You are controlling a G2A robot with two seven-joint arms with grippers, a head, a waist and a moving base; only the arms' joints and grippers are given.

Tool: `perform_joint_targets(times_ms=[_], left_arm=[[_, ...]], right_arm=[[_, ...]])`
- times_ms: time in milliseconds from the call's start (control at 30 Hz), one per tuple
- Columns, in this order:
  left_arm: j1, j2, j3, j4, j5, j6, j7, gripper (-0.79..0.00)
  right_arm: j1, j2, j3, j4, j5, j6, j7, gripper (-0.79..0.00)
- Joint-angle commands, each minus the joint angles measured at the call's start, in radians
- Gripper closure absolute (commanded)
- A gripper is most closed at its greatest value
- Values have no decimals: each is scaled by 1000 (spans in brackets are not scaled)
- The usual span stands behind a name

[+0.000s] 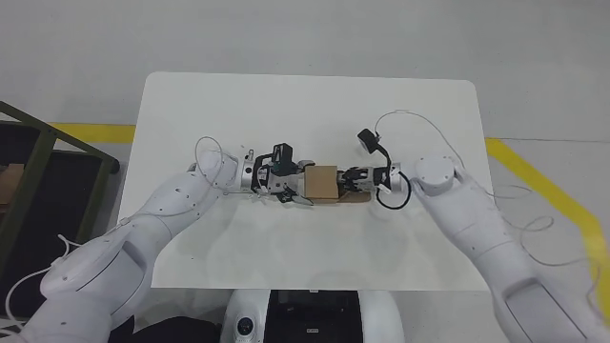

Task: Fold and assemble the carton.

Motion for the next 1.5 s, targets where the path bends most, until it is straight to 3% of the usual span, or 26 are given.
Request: perform_joint_targets(times_ms=[0, 300, 600, 867, 1100, 1467], left_arm=[[0, 0, 0, -1, -1, 0, 0, -619], [0, -1, 2, -3, -3, -5, -5, -622], [2, -1, 3, -1, -3, -4, -4, -619], [2, -1, 4, -2, -5, -3, -3, -625], [3, -3, 6, -6, -6, -6, -6, -628], [-2, -7, 6, -1, -6, -10, -13, -640]], right_arm=[[7, -6, -6, 16, 11, -8, 5, 0], [24, -13, 13, 80, 61, -62, 43, 0], [-35, 55, 170, 32, 48, -89, 28, 0], [-165, 115, 281, -142, -29, 18, 41, 0], [-203, 114, 244, -214, -52, 92, 50, 0], [-116, 74, 135, -138, -42, 77, 60, 0]])
